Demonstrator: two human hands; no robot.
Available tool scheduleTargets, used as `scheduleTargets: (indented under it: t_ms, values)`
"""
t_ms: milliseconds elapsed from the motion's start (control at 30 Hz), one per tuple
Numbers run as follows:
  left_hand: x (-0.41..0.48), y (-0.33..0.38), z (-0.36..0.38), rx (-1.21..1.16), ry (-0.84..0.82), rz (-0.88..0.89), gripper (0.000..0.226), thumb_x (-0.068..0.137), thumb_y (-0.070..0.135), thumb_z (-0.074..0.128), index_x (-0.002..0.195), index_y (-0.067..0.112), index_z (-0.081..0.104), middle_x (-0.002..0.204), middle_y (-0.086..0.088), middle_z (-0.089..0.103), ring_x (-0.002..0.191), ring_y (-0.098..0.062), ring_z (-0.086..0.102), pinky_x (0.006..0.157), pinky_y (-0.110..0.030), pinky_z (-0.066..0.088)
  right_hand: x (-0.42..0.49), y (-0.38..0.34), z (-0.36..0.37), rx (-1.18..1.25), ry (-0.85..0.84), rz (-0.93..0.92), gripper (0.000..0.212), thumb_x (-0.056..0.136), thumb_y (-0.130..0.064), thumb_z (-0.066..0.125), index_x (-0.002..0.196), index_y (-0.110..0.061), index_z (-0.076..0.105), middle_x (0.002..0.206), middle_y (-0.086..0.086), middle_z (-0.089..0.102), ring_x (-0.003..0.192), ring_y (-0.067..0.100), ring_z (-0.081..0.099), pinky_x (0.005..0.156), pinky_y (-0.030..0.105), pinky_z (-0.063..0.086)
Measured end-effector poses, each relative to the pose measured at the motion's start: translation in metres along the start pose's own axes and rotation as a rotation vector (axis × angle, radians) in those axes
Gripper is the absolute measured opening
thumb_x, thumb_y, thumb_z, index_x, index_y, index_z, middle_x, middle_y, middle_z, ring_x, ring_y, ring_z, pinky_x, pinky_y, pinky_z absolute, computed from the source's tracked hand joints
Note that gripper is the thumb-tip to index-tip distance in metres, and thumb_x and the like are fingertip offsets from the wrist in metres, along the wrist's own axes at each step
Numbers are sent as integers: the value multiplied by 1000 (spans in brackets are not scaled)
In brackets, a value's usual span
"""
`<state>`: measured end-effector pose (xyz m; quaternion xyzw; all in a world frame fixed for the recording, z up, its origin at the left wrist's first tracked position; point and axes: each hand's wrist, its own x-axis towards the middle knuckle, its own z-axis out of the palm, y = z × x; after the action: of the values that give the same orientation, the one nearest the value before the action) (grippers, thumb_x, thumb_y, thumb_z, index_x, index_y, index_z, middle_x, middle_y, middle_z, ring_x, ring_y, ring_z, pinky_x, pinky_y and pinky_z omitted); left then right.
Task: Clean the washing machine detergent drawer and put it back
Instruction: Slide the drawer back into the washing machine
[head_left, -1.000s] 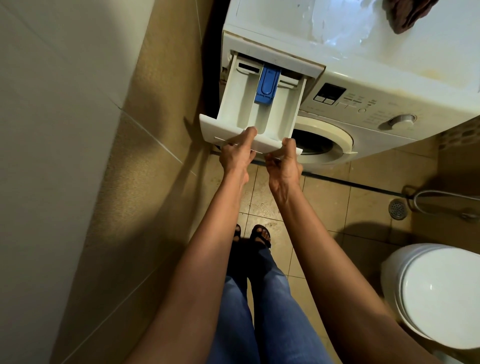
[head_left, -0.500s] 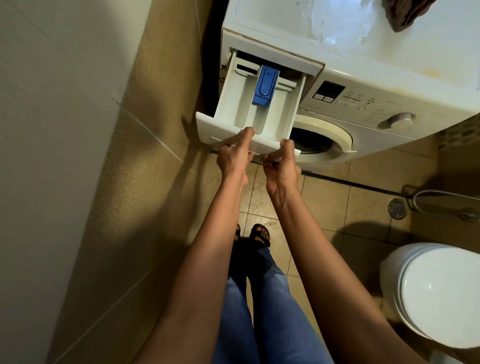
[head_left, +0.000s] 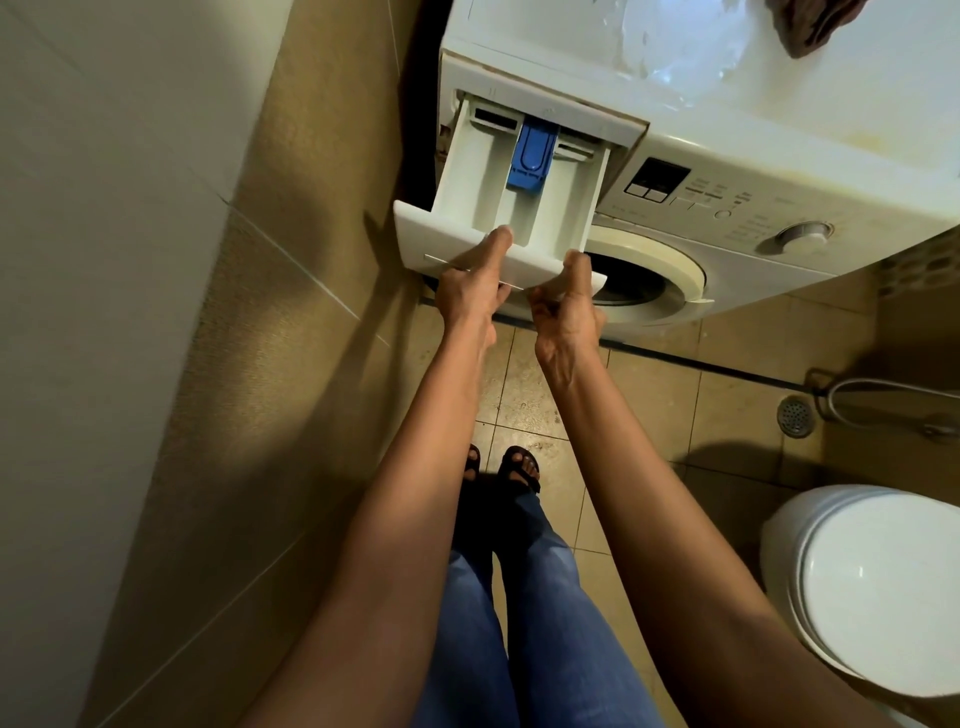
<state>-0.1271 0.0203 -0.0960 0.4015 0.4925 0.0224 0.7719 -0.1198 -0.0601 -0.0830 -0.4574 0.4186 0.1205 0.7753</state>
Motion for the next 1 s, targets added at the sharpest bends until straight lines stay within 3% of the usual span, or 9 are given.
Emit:
scheduleTargets:
  t_ms: [167,300,400,467,633,800,900,1000]
  values:
    - [9,17,16,69,-17,11,71,78,36,79,134,5,49,113,-7,60,91,-15,60,72,-25,59,9,-11,15,-66,11,-29,36,79,-23,73,97,-4,48,75,11,53,69,21,53,68,33,53]
    - [11,16,18,70,-7,4,70,79,34,79,134,5,49,122,-11,60,101,-19,60,85,-35,58,14,-8,18,-59,26,-25,50,81,-22,73,117,2,45,85,15,51,72,21,52,72,34,52]
    - [11,17,19,66,3,12,67,78,34,79,130,4,50,117,-9,60,97,-20,60,81,-33,59,15,-8,20,-41,31,-18,32,81,-22,73,93,-7,47,80,12,51,71,20,52,71,33,52]
    - [12,17,20,67,-1,14,64,78,35,79,127,5,51,113,-8,60,95,-19,59,79,-31,60,16,-9,22,-59,40,-17,32,81,-24,74,83,-11,45,78,11,52,69,19,53,70,33,53]
    - [16,15,22,53,0,17,67,76,37,80,127,8,48,112,-7,60,95,-19,60,75,-28,60,20,-10,23,-122,62,-40,35,79,-31,75,82,-13,45,81,10,56,77,24,60,75,38,57]
    - [30,37,54,33,-44,23,75,76,39,80,132,4,44,123,-15,58,107,-27,62,85,-34,59,33,-45,48,-157,26,-19,48,77,-43,76,93,-8,48,92,15,61,85,25,64,59,28,57]
    - [41,47,72,32,-51,17,83,76,41,79,138,4,38,129,-15,55,116,-31,59,90,-35,56,38,-59,62,-134,12,16,72,75,-47,76,124,-5,43,102,15,60,90,26,62,43,27,52]
    - [51,51,82,20,-58,13,86,77,41,78,141,2,36,132,-14,53,118,-31,58,91,-35,55,46,-67,71,-97,13,28,80,74,-48,76,131,-6,38,95,10,60,88,23,62,55,31,52]
